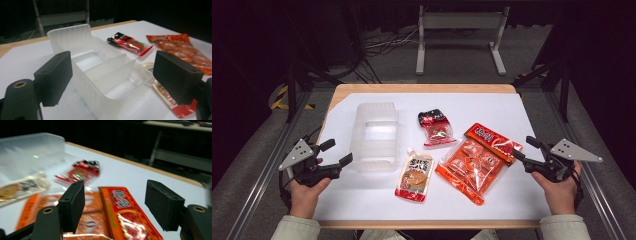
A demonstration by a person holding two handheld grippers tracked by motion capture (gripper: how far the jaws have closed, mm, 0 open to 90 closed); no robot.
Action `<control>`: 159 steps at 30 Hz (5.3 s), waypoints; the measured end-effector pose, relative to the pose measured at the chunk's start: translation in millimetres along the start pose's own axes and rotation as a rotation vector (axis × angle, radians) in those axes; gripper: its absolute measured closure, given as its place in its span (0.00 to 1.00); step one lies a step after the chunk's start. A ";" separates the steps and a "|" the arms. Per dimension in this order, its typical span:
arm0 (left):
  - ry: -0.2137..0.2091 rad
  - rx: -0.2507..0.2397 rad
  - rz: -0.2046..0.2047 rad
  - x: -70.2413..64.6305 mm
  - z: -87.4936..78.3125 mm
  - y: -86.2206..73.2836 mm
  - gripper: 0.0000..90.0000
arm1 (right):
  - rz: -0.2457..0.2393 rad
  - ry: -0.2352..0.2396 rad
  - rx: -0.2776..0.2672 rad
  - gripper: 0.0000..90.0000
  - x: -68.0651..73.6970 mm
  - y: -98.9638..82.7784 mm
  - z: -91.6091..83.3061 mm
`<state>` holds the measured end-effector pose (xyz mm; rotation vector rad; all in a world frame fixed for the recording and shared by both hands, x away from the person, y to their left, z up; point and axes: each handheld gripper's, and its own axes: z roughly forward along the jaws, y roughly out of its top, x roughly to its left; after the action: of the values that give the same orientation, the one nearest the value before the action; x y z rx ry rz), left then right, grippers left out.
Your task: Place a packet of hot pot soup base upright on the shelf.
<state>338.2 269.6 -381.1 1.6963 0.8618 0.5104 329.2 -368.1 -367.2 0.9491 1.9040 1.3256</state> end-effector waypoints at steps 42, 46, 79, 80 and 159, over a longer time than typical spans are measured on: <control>-0.016 0.039 0.003 0.9 5.4 5.5 0.19 | 0.132 -0.030 0.341 0.52 -59.8 -25.5 70.5; -0.012 0.035 -0.010 3.9 3.9 5.2 0.19 | 0.187 0.006 0.357 0.45 -61.7 -32.3 71.5; -0.032 0.058 0.032 3.7 6.5 6.5 0.20 | 0.392 0.192 0.435 0.51 -69.3 -44.0 77.1; -0.031 0.057 0.031 3.5 6.9 6.4 0.20 | 0.387 0.198 0.427 0.51 -68.4 -42.8 76.5; -0.164 0.100 -0.007 -31.2 25.3 19.6 0.16 | 0.111 0.232 0.250 1.00 -20.4 56.1 47.3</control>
<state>341.8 227.3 -367.0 1.7983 0.7850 0.3221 390.3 -348.2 -326.3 1.0753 2.2640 1.3305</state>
